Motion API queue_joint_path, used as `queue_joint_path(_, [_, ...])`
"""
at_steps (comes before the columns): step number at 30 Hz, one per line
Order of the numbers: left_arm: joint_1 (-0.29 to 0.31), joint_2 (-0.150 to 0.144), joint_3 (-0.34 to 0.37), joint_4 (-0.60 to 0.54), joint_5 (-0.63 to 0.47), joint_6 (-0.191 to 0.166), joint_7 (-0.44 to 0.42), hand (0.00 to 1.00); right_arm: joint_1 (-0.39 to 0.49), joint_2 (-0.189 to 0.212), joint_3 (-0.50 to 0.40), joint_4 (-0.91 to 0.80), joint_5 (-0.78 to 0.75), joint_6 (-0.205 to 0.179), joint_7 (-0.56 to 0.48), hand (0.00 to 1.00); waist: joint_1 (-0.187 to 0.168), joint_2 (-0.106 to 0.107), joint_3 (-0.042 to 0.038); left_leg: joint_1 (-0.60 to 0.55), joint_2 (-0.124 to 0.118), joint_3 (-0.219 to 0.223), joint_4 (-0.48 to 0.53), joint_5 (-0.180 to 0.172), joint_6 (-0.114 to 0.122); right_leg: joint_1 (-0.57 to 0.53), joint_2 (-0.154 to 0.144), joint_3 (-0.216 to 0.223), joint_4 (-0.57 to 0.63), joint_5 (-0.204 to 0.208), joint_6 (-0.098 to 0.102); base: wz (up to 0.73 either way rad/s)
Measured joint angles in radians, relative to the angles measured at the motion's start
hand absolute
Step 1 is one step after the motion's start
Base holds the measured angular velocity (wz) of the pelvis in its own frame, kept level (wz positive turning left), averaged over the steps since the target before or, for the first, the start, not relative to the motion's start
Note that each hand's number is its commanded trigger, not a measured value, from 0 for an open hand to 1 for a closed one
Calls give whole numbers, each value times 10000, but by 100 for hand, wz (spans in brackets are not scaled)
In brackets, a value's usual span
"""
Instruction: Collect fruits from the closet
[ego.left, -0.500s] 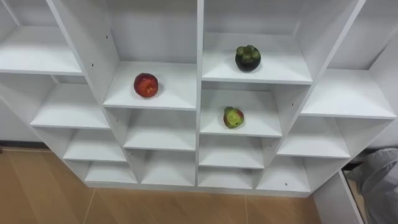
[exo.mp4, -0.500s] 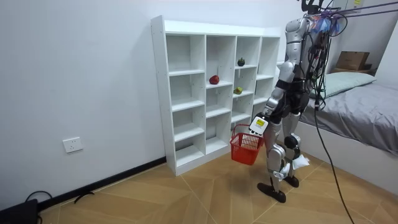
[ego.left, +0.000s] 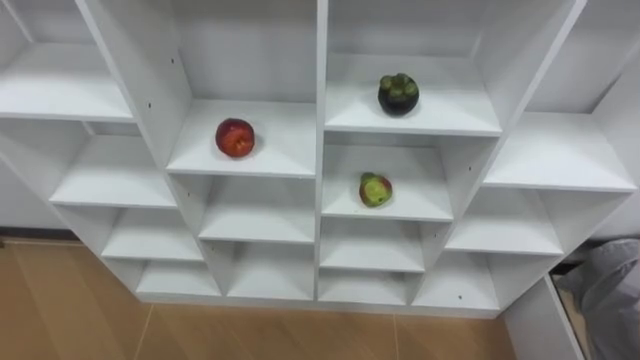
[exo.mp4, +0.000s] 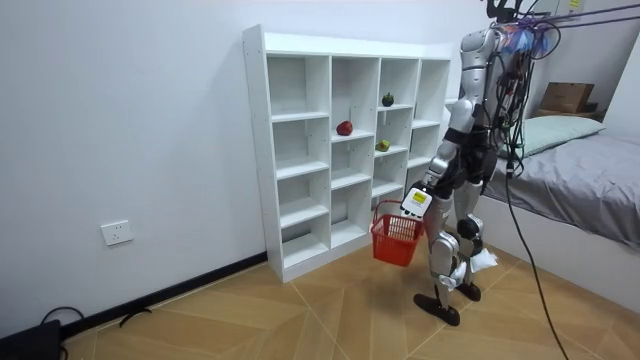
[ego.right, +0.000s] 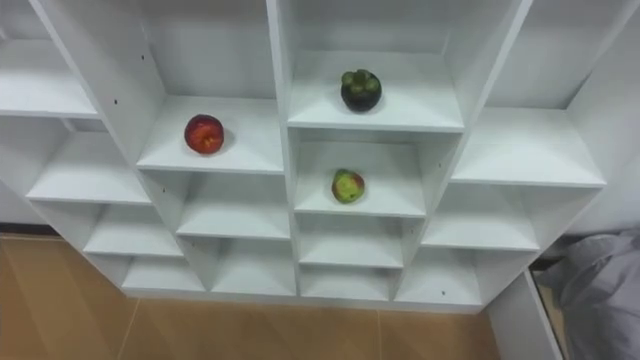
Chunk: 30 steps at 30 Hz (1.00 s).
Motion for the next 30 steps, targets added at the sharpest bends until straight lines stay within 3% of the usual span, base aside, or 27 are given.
queue_joint_path(7, [171, 15, 601, -33, -1, 1, 219, 100, 343, -13, -1354, -581, 833, 95, -879, 0, -58, -26, 7, 325, -2, 41, -34, -51, -7, 276, 0, 7, 26, -79, 17, -1])
queue_joint_path(12, [178, 139, 1099, -143, 36, -32, 244, 100, 338, -99, -2214, -3695, -304, 95, -2442, 0, -254, -146, -24, 304, 8, 232, -21, -55, 0, 85, 3, 148, 175, -82, 16, -11])
queue_joint_path(21, [129, 181, 921, -112, 101, -34, 162, 100, 449, -88, -2088, -9943, -3930, -169, -4323, 0, -203, -290, -37, 288, 13, 308, -40, -58, 5, -17, 23, 284, 200, -84, 21, -3])
queue_joint_path(25, [30, 179, 901, -46, 111, 14, 157, 100, 450, -112, -1676, -11137, -5026, -157, -4509, 0, -128, -413, -67, 127, 25, 364, -44, -59, 3, -232, 30, 290, 253, -81, 16, -5])
queue_joint_path(27, [-31, 218, 905, -45, 119, 65, 103, 100, 411, -113, -1564, -11764, -5343, -150, -4555, 0, 45, -499, -12, 62, 30, 382, -42, -58, 4, -261, 29, 301, 330, -81, 16, -5])
queue_joint_path(30, [5, 218, 905, -37, 113, 89, -101, 100, 29, -112, -1367, -11946, -6176, -144, -4556, 0, 82, -582, -7, 31, 29, 385, -46, -59, 4, -272, 27, 291, 352, -81, 16, 0])
